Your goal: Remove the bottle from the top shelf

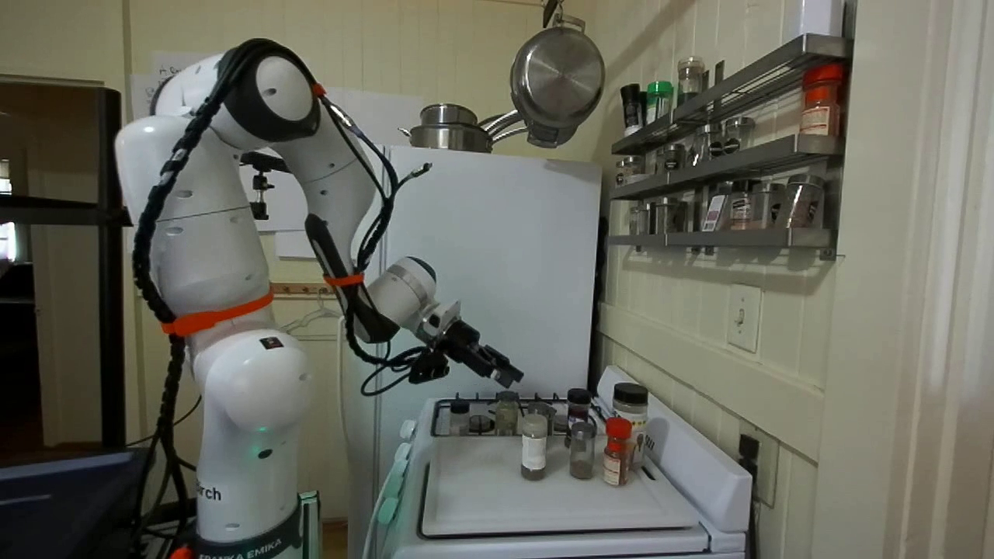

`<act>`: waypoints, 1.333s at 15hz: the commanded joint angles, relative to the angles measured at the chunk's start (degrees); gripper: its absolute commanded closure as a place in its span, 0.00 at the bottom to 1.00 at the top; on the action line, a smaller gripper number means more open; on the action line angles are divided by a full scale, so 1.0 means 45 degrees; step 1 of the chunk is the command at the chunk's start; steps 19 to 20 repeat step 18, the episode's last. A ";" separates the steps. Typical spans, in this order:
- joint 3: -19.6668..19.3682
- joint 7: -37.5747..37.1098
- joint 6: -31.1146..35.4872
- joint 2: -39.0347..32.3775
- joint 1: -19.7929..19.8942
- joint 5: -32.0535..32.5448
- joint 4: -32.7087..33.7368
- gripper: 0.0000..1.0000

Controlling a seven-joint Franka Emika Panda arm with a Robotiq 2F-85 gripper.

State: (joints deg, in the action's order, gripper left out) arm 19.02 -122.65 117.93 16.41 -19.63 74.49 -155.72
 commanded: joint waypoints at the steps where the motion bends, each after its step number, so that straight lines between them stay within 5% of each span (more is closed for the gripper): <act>1: -0.0673 0.3432 0.1831 0.2550 -0.0899 -0.2194 -0.1145 0.00; 6: -0.4390 0.8230 0.1406 0.3629 -0.4318 -0.4604 -0.0315 0.00; 7: -0.4946 0.9114 0.1698 0.5164 -0.4582 -0.4967 -0.1406 0.00; 9: -0.6170 1.0851 0.1261 0.5579 -0.5550 -0.5723 -0.0339 0.00; 11: -0.6883 1.2426 0.1086 0.7377 -0.5731 -0.6744 -0.0767 0.00; 12: -0.5638 1.3296 0.1998 0.7918 -0.3881 -0.8166 -0.1069 0.00; 13: -0.4786 1.2607 0.2172 0.6006 -0.3321 -0.7775 -0.0356 0.00; 16: -0.3795 1.3478 0.2402 0.6583 -0.2035 -0.8616 -0.0425 0.00; 17: -0.5002 1.2547 0.1750 0.6506 -0.3603 -0.7430 -0.0337 0.00; 20: -0.4882 1.2541 0.1832 0.6347 -0.3522 -0.7445 -0.0356 0.00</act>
